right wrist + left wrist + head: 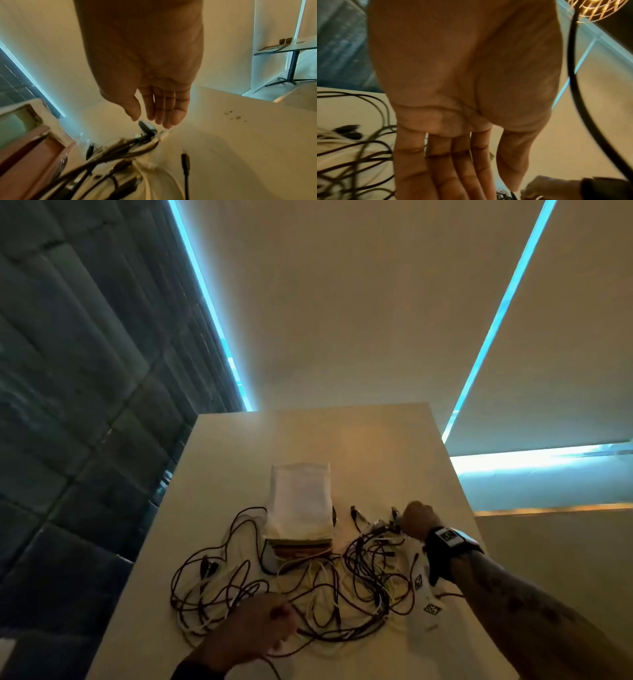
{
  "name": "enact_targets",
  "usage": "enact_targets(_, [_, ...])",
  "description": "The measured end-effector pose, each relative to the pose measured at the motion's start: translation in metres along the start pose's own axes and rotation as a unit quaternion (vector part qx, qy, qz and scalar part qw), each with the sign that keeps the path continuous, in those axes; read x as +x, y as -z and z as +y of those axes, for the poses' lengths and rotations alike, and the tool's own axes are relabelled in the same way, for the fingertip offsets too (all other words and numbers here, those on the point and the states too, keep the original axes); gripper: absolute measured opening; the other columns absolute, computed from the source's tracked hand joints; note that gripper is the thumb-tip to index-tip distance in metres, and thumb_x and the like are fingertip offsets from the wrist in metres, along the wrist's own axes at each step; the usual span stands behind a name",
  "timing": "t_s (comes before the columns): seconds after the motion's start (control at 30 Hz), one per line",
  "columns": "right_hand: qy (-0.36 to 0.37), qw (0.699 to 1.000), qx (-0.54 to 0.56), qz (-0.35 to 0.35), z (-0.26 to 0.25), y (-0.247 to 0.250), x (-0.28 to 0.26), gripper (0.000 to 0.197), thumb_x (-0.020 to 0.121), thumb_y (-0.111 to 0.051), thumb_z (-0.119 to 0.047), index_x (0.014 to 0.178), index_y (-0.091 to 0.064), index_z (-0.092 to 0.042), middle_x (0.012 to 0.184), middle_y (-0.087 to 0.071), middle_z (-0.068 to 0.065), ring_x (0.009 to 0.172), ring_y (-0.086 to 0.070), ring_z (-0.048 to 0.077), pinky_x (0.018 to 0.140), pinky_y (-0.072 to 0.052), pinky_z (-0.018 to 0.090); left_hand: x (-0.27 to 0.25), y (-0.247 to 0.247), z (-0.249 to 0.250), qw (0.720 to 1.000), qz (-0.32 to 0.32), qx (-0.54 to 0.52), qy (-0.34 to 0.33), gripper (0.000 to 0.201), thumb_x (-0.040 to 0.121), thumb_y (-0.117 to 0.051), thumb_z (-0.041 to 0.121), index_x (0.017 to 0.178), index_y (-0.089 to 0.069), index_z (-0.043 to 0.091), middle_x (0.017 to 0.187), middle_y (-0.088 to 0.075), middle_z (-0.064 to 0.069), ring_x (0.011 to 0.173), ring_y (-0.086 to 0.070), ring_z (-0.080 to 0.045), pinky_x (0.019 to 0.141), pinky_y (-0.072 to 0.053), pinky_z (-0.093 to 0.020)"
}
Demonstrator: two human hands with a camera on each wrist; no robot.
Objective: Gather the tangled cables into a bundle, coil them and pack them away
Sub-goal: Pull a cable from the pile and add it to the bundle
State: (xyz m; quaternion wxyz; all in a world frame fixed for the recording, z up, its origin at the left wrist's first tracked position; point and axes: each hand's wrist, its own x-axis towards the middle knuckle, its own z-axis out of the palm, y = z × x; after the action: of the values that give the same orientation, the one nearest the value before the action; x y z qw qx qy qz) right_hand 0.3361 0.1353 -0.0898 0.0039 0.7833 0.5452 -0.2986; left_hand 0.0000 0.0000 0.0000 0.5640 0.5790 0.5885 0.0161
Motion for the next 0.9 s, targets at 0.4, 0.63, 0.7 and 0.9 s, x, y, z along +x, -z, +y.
enact_targets(0.4, [0.06, 0.967, 0.181, 0.171, -0.02, -0.008, -0.039, 0.018, 0.081, -0.068, -0.03, 0.081, -0.056, -0.017, 0.083, -0.066, 0.007, 0.079, -0.06, 0.028, 0.07, -0.044, 0.035, 0.052, -0.01, 0.08, 0.972, 0.176, -0.031, -0.155, 0.012, 0.084, -0.066, 0.03, 0.075, -0.066, 0.023, 0.072, -0.068, 0.007, 0.069, -0.064, -0.008, 0.071, -0.053, -0.027])
enact_targets(0.63, [0.287, 0.87, 0.333, 0.224, -0.072, 0.036, -0.104, 0.009, 0.087, -0.069, -0.015, 0.091, -0.061, -0.019, 0.086, -0.066, -0.007, 0.081, -0.062, 0.012, 0.073, -0.049, 0.022, 0.058, -0.013, 0.137, 0.944, 0.226, -0.128, -0.206, 0.024, 0.096, -0.05, 0.038, 0.111, -0.065, 0.027, 0.115, -0.062, 0.004, 0.106, -0.056, -0.008, 0.088, -0.043, -0.021])
enact_targets(0.7, [0.309, 0.84, 0.416, 0.162, -0.088, 0.044, -0.121, 0.009, 0.089, -0.067, -0.014, 0.097, -0.063, -0.012, 0.087, -0.068, 0.0, 0.078, -0.066, 0.015, 0.07, -0.055, 0.027, 0.053, -0.012, 0.149, 0.944, 0.202, -0.166, -0.204, 0.022, 0.098, -0.046, 0.04, 0.104, -0.063, 0.028, 0.102, -0.063, 0.005, 0.095, -0.059, -0.005, 0.076, -0.042, -0.015])
enact_targets(0.9, [0.282, 0.773, 0.565, 0.068, -0.106, 0.049, -0.149, 0.012, 0.09, -0.061, -0.005, 0.103, -0.061, -0.003, 0.082, -0.065, 0.012, 0.054, -0.048, 0.023, 0.047, -0.041, 0.033, 0.047, -0.015, 0.15, 0.902, 0.258, -0.258, -0.229, 0.027, 0.096, -0.052, 0.033, 0.107, -0.071, 0.017, 0.091, -0.073, -0.002, 0.088, -0.068, -0.017, 0.083, -0.055, -0.037])
